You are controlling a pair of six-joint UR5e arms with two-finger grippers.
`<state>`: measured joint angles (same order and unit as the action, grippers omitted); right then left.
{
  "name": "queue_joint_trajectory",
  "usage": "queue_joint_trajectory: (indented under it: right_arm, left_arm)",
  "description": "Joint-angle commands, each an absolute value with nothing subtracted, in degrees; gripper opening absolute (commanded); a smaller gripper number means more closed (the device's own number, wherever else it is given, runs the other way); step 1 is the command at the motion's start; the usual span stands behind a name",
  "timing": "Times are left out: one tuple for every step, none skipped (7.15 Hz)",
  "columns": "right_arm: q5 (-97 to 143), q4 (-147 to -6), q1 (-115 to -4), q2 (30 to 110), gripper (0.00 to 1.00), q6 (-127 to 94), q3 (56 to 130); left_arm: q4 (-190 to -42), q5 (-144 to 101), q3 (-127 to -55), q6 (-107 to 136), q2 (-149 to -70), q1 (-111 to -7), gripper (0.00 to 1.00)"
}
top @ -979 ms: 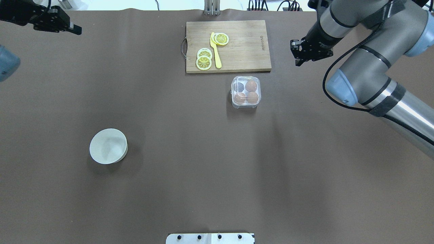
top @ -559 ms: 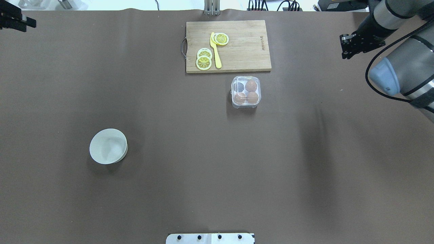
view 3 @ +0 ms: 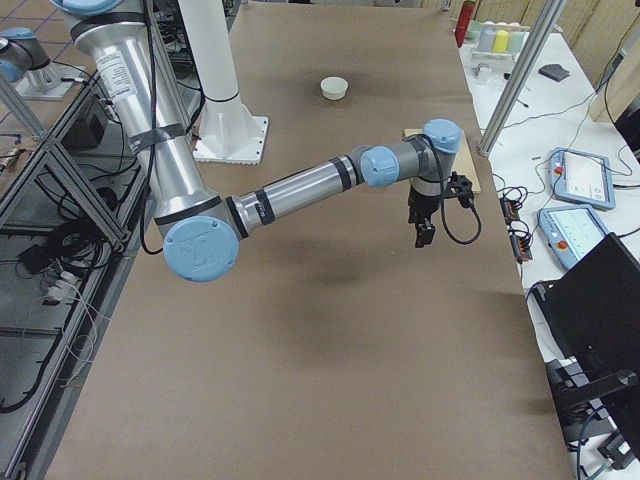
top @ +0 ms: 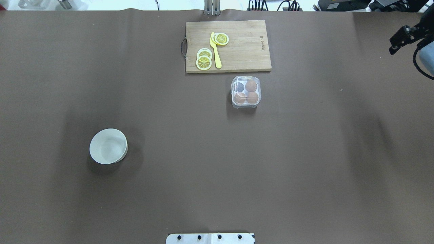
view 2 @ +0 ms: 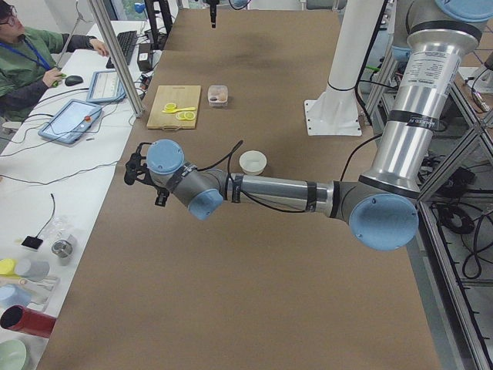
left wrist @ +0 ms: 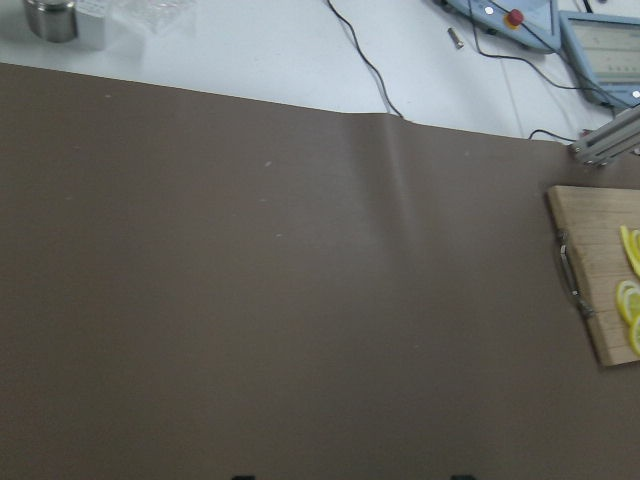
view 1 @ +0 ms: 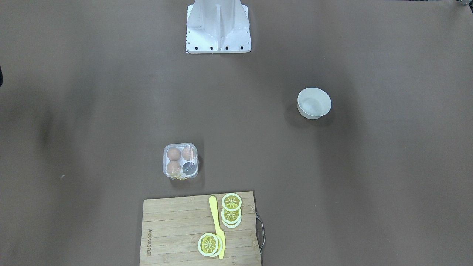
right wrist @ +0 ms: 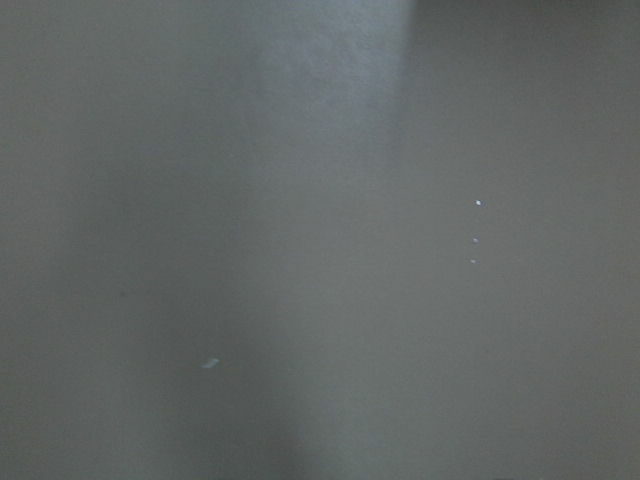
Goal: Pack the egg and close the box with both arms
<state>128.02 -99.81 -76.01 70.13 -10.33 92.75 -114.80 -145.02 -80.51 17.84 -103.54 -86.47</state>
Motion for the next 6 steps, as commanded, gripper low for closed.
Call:
queue_joint_trajectory:
  right_arm:
    - [129.63, -103.89, -81.98, 75.29, 1.00, 2.25, 92.81]
    - [129.90, -103.45, -84.44, 79.76, 1.00, 4.20, 93.77]
    - [129.38, -103.10, -85.07, 85.90, 1.00, 4.48, 95.95]
    - [129.64, -103.01, -86.21, 91.00, 1.00, 4.48, 98.76]
    - [129.90, -103.01, -87.18, 95.06, 1.00, 4.31, 102.18]
    - [129.99, -103.09, -87.80, 96.23, 1.00, 4.13, 103.00]
  left_arm:
    - [-91.59, -134.28, -86.35, 1.55, -102.66, -86.75, 0.99]
    - [-85.93, -133.08, -91.79, 0.80, -96.83, -87.53, 0.99]
    - [-86.13, -133.24, -95.33, 0.70, -91.90, -88.76, 0.99]
    - [-86.39, -133.33, -98.93, 0.62, -87.58, -88.86, 0.99]
    - [-87.70, -135.42, -100.79, 0.70, -87.02, -89.29, 0.99]
    - [-87.71, -138.83, -100.72, 1.31, -87.53, -89.99, 0.99]
